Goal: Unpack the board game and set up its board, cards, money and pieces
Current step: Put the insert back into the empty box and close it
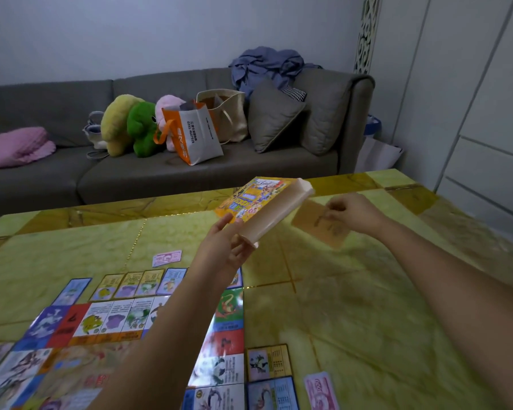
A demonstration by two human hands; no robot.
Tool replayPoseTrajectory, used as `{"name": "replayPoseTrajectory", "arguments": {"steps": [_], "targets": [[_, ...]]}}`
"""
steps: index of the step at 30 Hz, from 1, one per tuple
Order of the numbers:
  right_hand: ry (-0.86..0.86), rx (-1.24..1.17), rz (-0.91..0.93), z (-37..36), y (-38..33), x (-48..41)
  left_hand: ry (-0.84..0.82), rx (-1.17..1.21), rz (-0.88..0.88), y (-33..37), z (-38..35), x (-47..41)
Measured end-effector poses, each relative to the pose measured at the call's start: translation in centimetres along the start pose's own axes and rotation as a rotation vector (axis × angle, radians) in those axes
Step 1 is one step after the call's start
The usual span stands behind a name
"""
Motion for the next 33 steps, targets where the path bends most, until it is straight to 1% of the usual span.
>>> {"name": "replayPoseTrajectory", "arguments": {"steps": [2, 3, 4, 6, 9, 12, 14, 19, 22, 24, 26, 28, 30, 31, 33], "targets": [[0.113, -0.155, -0.089, 2.1, -0.5, 1.0, 0.038, 0.063, 0.002, 0.4, 0.7, 0.2], [0.131, -0.232, -0.138, 2.9, -0.6, 1.6, 0.053, 0.083, -0.003, 0.6, 1.0, 0.4], [0.118, -0.311, -0.197, 3.5, -0.5, 2.3, 0.063, 0.097, -0.006, 0.9, 1.2, 0.8], [0.035, -0.442, -0.296, 4.3, -0.4, 3.9, 0.073, 0.111, -0.012, 1.2, 1.4, 1.5], [-0.095, -0.500, -0.323, 5.2, -1.3, 6.5, 0.086, 0.120, -0.024, 1.9, 1.8, 2.6], [-0.203, -0.416, -0.272, 6.0, -2.0, 8.6, 0.085, 0.113, -0.020, 2.2, 2.1, 3.8], [-0.239, -0.321, -0.252, 6.6, -2.0, 10.2, 0.080, 0.111, -0.011, 2.5, 2.2, 4.8], [-0.272, -0.069, -0.259, 5.1, 0.4, 13.4, 0.055, 0.084, -0.022, 2.8, 2.0, 6.8], [-0.262, -0.011, -0.307, 3.4, 2.5, 14.5, -0.013, -0.007, -0.044, 2.5, 1.2, 8.3], [-0.239, 0.002, -0.348, 2.6, 3.5, 14.7, -0.052, -0.072, -0.048, 1.9, 0.7, 9.1], [-0.180, -0.006, -0.364, 2.4, 3.7, 14.6, -0.065, -0.099, -0.047, 1.5, 0.6, 9.7], [-0.050, -0.010, -0.361, 3.3, 3.9, 14.1, -0.075, -0.101, -0.048, 1.3, 0.6, 10.2], [0.085, 0.066, -0.359, 4.8, 4.7, 14.1, -0.088, -0.124, -0.073, 1.4, 0.6, 10.9], [0.119, 0.124, -0.367, 5.4, 5.3, 14.4, -0.086, -0.151, -0.095, 1.4, 0.6, 11.2], [0.089, 0.224, -0.398, 5.9, 6.6, 15.2, -0.082, -0.206, -0.130, 1.4, 0.4, 11.7]]}}
Point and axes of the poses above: each hand's wrist, its own x-axis away from the middle knuckle, its own z-axis out of the back of the hand, y = z × x, the point moved 9 cm from there along -x, towards the middle knuckle, and after that the axes turned 9 degrees about y, right-handed, at the moved point
